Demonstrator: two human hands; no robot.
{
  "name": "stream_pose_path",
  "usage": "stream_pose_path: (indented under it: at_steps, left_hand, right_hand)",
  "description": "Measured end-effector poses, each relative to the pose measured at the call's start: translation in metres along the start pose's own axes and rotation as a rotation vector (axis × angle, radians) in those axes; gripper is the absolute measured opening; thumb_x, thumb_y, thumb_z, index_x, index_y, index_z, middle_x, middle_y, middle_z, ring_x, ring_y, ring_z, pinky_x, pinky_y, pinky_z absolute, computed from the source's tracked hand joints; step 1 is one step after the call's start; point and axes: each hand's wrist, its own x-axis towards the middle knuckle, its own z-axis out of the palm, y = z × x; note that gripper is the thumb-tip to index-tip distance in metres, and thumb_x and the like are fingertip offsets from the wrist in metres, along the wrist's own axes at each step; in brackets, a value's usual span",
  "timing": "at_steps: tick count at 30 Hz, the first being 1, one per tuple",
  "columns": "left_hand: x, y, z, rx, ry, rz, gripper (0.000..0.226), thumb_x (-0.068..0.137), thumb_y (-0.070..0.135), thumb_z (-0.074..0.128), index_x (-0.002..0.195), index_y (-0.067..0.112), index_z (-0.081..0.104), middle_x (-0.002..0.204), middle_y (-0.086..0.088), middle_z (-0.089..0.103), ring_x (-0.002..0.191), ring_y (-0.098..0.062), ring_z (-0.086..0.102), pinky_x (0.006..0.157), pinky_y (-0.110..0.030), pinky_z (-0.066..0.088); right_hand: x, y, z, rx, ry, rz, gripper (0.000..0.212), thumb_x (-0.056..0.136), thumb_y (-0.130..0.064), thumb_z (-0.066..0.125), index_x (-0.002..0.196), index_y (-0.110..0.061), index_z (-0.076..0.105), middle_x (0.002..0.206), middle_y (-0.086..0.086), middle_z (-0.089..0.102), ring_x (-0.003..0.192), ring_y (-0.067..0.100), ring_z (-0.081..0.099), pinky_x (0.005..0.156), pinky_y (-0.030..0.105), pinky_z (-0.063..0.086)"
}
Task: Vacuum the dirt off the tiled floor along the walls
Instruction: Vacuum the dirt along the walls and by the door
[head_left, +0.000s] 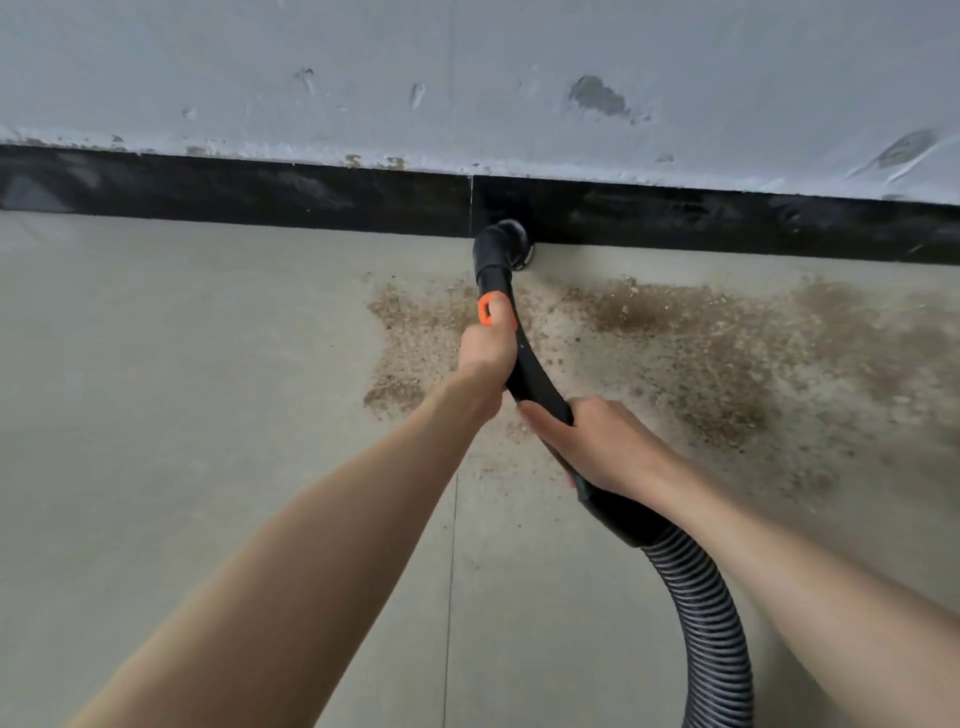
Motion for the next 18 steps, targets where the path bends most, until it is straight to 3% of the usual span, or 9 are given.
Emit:
stream_pose_path:
  at_steps: [3, 6, 9, 11, 14, 18]
  left_hand:
    - [-0.007, -0.003, 0.038, 0.035, -0.043, 0.011, 0.056, 0.095, 0.051, 0.033, 0.120, 0.004, 0.050, 0.084, -0.004, 0.052, 0.079, -0.022, 0.054, 0.076, -0.034, 0.047]
    - [-0.010, -0.004, 0.074, 0.087, -0.083, 0.041, 0.048, 0.096, 0.052, 0.033, 0.101, 0.007, 0.050, 0.077, -0.003, 0.053, 0.068, -0.018, 0.052, 0.066, -0.030, 0.044]
    - [-0.012, -0.004, 0.103, 0.129, -0.107, 0.064, 0.049, 0.096, 0.052, 0.032, 0.096, 0.007, 0.051, 0.074, -0.004, 0.052, 0.065, -0.018, 0.051, 0.068, -0.030, 0.045]
    - [-0.014, -0.005, 0.119, 0.165, -0.136, 0.077, 0.050, 0.095, 0.053, 0.032, 0.088, 0.008, 0.053, 0.074, -0.003, 0.053, 0.067, -0.018, 0.052, 0.065, -0.029, 0.045]
    - [-0.018, -0.004, 0.137, 0.229, -0.174, 0.117, 0.049, 0.095, 0.054, 0.032, 0.083, 0.010, 0.051, 0.074, -0.003, 0.053, 0.066, -0.018, 0.052, 0.057, -0.027, 0.043]
    - [-0.022, -0.004, 0.147, 0.254, -0.167, 0.138, 0.050, 0.096, 0.052, 0.031, 0.091, 0.007, 0.053, 0.072, -0.004, 0.052, 0.064, -0.018, 0.051, 0.054, -0.026, 0.041]
  right_hand:
    - [-0.012, 0.030, -0.013, 0.045, 0.036, 0.045, 0.064, 0.094, -0.065, 0.037, 0.058, -0.014, 0.054, 0.043, 0.002, 0.060, 0.048, 0.020, 0.064, 0.059, 0.032, 0.053]
    - [-0.019, 0.057, -0.024, 0.107, 0.073, 0.079, 0.067, 0.093, -0.064, 0.039, 0.052, -0.013, 0.052, 0.038, -0.001, 0.054, 0.053, 0.028, 0.064, 0.065, 0.040, 0.055]
    - [-0.024, 0.078, -0.034, 0.145, 0.101, 0.087, 0.067, 0.093, -0.062, 0.040, 0.050, -0.012, 0.052, 0.035, -0.001, 0.050, 0.057, 0.033, 0.064, 0.068, 0.045, 0.055]
    - [-0.027, 0.091, -0.037, 0.174, 0.138, 0.101, 0.066, 0.092, -0.063, 0.040, 0.052, -0.011, 0.051, 0.039, 0.002, 0.052, 0.058, 0.036, 0.063, 0.061, 0.044, 0.053]
    - [-0.030, 0.106, -0.040, 0.203, 0.212, 0.120, 0.064, 0.092, -0.062, 0.041, 0.058, -0.009, 0.051, 0.057, 0.021, 0.061, 0.062, 0.040, 0.061, 0.050, 0.034, 0.041]
    - [-0.033, 0.113, -0.041, 0.183, 0.269, 0.147, 0.062, 0.090, -0.064, 0.041, 0.061, -0.010, 0.051, 0.062, 0.018, 0.066, 0.058, 0.034, 0.062, 0.048, 0.038, 0.047]
